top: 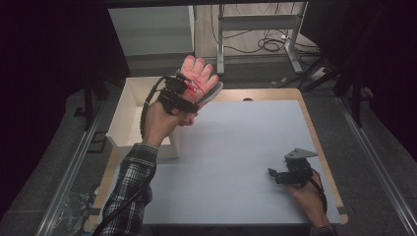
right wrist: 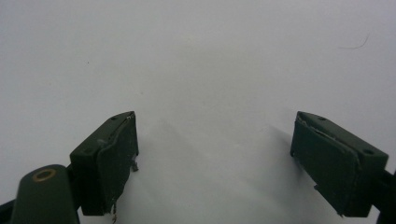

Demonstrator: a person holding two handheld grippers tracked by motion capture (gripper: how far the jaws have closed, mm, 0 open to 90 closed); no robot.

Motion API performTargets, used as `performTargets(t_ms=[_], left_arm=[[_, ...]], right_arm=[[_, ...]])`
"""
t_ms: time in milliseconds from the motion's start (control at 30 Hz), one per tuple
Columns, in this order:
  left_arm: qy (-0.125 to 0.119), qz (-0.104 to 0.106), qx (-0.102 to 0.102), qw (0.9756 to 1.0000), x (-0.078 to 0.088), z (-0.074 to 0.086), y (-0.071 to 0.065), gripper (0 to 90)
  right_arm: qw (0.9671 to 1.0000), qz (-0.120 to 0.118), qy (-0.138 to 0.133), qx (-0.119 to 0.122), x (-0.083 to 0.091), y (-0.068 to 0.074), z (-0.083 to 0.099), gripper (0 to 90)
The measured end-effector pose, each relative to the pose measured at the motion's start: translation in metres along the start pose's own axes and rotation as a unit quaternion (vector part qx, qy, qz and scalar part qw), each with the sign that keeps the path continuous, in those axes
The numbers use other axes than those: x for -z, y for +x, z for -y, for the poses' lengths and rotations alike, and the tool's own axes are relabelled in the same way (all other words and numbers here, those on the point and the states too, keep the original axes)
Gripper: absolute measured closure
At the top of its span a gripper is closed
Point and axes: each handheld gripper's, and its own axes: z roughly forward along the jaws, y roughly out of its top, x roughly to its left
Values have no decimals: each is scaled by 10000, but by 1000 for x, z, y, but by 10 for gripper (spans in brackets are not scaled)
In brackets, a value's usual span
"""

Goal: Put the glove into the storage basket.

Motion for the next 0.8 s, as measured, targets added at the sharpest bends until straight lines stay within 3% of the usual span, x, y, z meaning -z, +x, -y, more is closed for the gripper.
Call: performTargets(t_ms=[300, 500, 800], left_arm=[[-108, -337, 430, 9985, 16, 13, 35, 455], [-181, -566, 762, 9953, 24, 25, 58, 453], [-192, -829, 1125, 9900, 12, 45, 85, 447]], right_arm=[[10000, 1, 0, 2, 0, 0, 0, 153], [10000, 9, -6, 10, 0, 0, 0, 153], [10000, 5, -2, 8, 0, 0, 0, 153]])
